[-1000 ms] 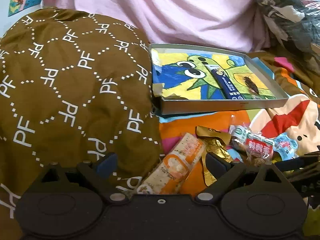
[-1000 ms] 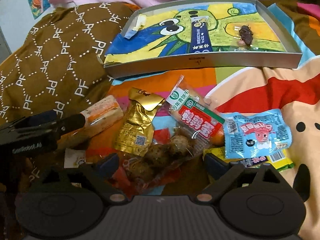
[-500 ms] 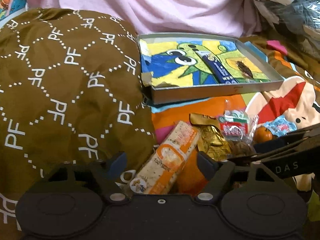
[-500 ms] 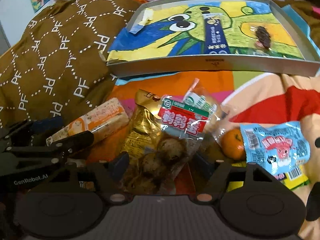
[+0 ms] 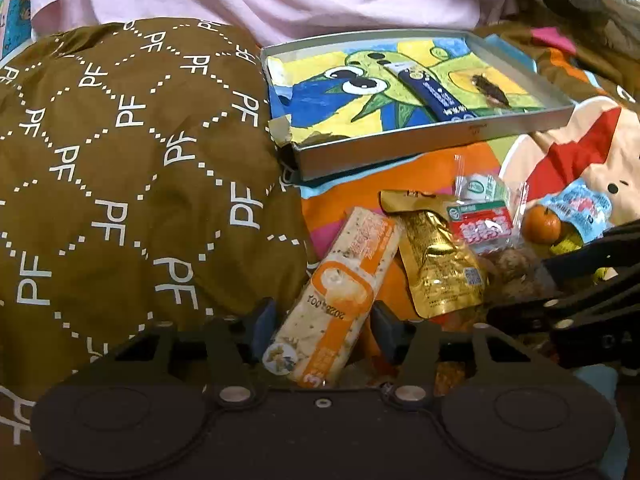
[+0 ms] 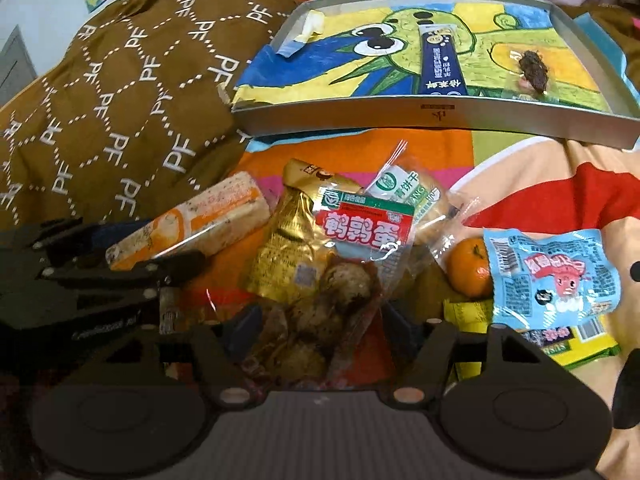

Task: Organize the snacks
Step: 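Grasp the cracker bar with left tool while right tool grasps quail-egg pack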

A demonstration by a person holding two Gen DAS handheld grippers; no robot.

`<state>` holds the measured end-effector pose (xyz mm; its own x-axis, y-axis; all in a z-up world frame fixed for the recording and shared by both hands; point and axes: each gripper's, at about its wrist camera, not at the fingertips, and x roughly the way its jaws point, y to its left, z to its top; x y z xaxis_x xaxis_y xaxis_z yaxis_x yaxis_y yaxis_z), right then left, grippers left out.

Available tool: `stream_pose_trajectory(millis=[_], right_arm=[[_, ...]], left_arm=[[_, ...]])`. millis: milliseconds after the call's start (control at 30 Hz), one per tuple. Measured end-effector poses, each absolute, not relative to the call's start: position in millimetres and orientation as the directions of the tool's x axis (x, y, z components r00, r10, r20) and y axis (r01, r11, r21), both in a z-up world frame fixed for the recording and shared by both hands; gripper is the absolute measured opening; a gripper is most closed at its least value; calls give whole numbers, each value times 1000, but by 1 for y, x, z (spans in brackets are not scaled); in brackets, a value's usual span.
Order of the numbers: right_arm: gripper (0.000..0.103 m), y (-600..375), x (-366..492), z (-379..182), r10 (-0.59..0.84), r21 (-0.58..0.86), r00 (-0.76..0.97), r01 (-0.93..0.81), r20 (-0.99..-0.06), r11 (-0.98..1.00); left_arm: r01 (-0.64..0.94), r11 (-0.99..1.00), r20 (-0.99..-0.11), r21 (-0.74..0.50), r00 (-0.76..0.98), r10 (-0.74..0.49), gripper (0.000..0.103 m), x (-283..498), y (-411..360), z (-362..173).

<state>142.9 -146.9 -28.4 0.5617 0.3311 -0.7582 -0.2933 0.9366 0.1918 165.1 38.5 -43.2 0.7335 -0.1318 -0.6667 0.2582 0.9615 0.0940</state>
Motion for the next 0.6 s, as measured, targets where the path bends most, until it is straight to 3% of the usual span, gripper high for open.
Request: stream_pose_trajectory(millis=[200,400,600], right_arm=[[57,-157,132,-24,337,180,556,-318,-760,931],[57,-165,120,-22,320,138,567,-340,-759,930],[66,-162,118,-26,325,141,564,-345,-759,928]], left_arm=[[229,973,-717,-4,678,-162,43,167,40,-34],[222,973,-747,-67,635,-196,42,167,37,-35],[229,971,-728,-67,655,-204,62,173,32,-41]])
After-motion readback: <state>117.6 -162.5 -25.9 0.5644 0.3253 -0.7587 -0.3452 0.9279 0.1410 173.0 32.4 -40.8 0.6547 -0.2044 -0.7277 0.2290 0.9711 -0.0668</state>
